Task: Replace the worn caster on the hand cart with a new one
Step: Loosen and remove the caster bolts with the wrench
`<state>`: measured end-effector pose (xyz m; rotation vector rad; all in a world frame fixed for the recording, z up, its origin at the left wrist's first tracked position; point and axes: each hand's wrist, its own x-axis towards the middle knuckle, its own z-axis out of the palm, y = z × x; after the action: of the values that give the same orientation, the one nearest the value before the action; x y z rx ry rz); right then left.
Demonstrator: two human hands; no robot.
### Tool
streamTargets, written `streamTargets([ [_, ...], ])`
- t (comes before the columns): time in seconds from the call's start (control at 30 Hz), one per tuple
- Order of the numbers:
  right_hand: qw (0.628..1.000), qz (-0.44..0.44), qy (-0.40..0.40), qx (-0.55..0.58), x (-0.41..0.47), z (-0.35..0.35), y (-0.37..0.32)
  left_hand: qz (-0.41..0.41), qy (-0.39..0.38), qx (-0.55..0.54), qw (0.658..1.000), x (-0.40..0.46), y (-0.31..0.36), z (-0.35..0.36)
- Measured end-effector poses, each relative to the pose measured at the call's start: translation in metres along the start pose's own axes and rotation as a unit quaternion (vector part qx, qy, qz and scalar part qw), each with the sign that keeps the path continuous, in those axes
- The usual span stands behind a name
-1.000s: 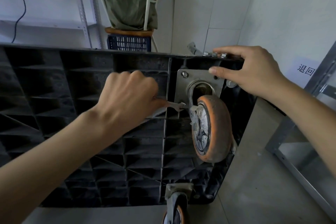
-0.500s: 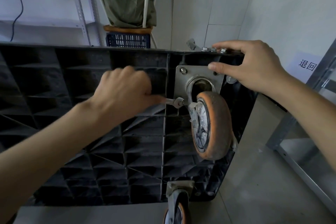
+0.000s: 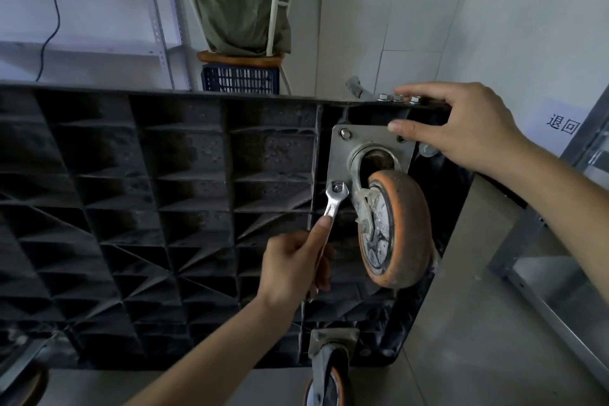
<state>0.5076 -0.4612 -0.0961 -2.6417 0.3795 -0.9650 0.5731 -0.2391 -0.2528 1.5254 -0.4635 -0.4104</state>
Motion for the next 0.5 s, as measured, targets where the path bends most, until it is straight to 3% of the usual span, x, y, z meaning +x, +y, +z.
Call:
streamTargets([
  [0.13, 1.0, -0.001, -0.003, -0.002, 0.001, 0.0, 0.001, 0.058, 0.021, 0.033, 0.998, -0.009, -0.009, -0.009],
  [0.27, 1.0, -0.01, -0.011, -0.015, 0.001, -0.001, 0.002, 0.111, 0.019, 0.157, 0.981, -0.021, -0.034, -0.031],
  [0.5, 0.997, -0.048, -0.042, -0.03, 0.002, -0.007, 0.002, 0.117, 0.034, 0.254, 0.96, -0.02, -0.057, -0.044],
])
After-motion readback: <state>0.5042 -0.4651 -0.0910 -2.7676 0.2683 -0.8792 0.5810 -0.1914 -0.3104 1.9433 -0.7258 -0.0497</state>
